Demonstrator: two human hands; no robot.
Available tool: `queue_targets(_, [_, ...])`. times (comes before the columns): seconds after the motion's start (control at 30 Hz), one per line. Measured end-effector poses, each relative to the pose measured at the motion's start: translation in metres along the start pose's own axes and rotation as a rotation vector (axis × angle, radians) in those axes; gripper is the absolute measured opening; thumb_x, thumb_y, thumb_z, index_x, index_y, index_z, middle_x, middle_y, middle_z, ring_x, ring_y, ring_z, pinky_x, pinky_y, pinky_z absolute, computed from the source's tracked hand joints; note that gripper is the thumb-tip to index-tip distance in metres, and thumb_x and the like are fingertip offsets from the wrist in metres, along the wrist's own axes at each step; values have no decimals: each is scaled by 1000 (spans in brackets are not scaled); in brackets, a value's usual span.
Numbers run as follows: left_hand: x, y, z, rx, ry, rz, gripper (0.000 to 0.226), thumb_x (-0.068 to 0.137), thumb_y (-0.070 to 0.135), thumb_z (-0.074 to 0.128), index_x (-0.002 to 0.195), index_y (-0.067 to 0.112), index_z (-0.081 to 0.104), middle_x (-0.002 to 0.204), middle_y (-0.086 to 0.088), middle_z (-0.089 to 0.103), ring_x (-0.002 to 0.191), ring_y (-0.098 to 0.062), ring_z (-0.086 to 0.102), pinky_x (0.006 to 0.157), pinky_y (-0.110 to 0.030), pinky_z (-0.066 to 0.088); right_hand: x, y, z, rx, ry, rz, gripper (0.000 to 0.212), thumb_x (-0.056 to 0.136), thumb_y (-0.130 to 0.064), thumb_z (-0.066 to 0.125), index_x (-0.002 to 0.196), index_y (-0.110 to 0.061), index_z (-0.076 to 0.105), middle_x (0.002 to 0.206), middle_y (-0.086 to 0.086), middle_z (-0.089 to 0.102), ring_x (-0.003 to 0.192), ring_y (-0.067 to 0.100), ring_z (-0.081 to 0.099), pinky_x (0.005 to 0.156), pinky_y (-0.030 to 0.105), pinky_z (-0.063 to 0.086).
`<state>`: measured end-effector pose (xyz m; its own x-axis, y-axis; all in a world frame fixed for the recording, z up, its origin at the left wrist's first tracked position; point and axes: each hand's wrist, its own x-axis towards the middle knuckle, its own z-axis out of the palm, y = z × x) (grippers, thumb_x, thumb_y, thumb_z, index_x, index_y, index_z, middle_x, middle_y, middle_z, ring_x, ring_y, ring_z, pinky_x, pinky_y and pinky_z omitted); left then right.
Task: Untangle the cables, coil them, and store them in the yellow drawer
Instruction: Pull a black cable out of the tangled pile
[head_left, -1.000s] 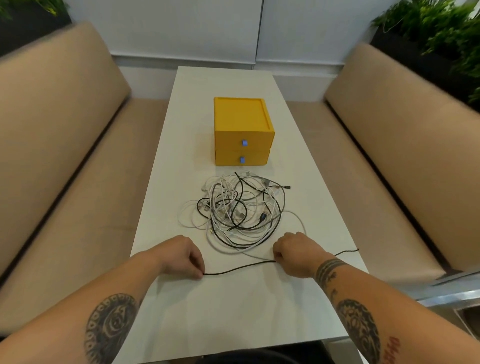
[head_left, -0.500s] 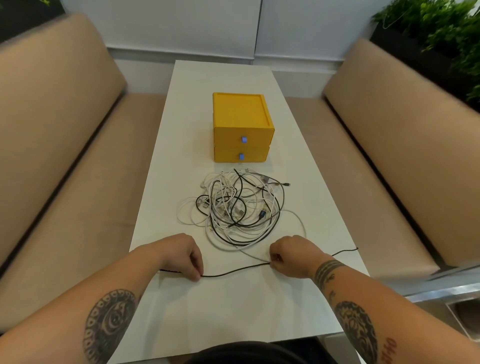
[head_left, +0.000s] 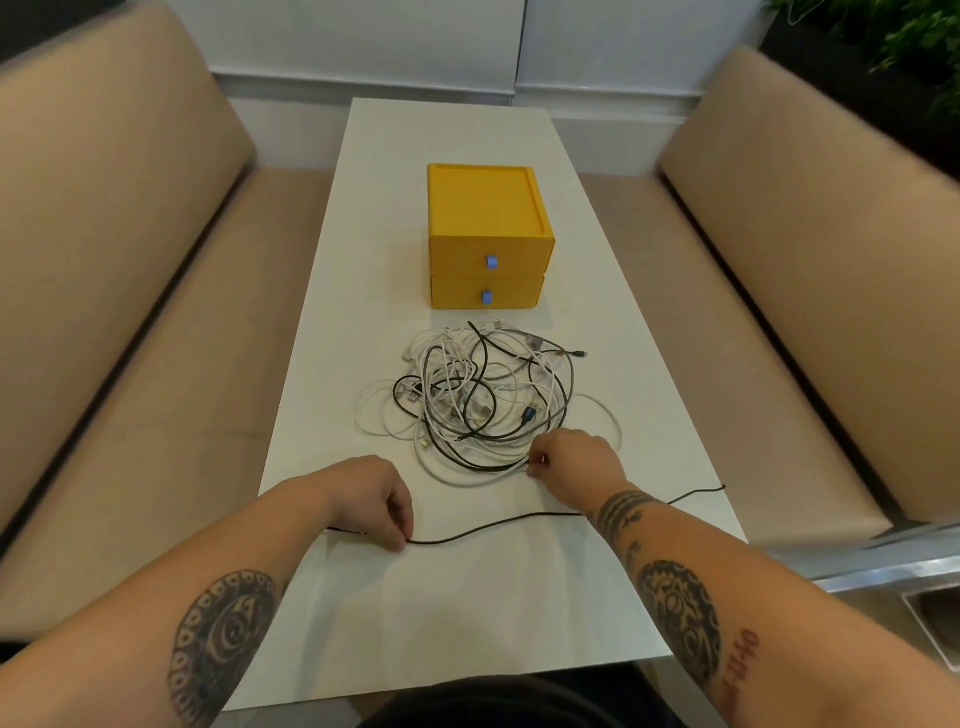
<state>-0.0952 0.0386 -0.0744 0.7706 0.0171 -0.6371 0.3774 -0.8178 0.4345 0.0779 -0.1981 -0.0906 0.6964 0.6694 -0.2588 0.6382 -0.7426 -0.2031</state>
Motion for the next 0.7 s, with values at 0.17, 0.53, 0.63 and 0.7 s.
queue_targets(0.17, [5, -2, -1, -128, 43, 22, 14, 72, 48, 79, 81, 38, 77, 80, 19, 74, 80, -1, 68, 80, -23, 55, -3, 5, -1, 31, -45, -53, 21, 90, -43, 63, 101, -26, 69, 102, -4, 65, 95, 19, 61, 85, 32, 51])
queue_targets(0.53, [37, 24, -20, -258, 574, 13, 9, 90, 40, 67, 92, 34, 74, 88, 11, 70, 84, -9, 64, 80, -33, 55, 15, -3, -13, 136, 86, -117, 20, 94, -32, 61, 109, -24, 71, 102, -5, 64, 96, 17, 61, 84, 32, 50])
queue_targets(0.63, [48, 34, -24, -231, 572, -1, 13, 88, 40, 70, 100, 35, 73, 87, 13, 69, 83, -9, 63, 77, -30, 53, 31, -18, -14, 168, 92, -132, 28, 96, -31, 58, 122, -28, 68, 110, -4, 62, 104, 17, 60, 88, 32, 48])
queue_targets(0.7, [55, 36, -25, -202, 539, -25, 17, 85, 42, 73, 101, 36, 72, 84, 14, 66, 80, -8, 62, 72, -28, 51, 40, -29, -14, 139, 91, -180, 32, 98, -34, 56, 129, -32, 64, 113, -2, 60, 105, 20, 59, 88, 33, 48])
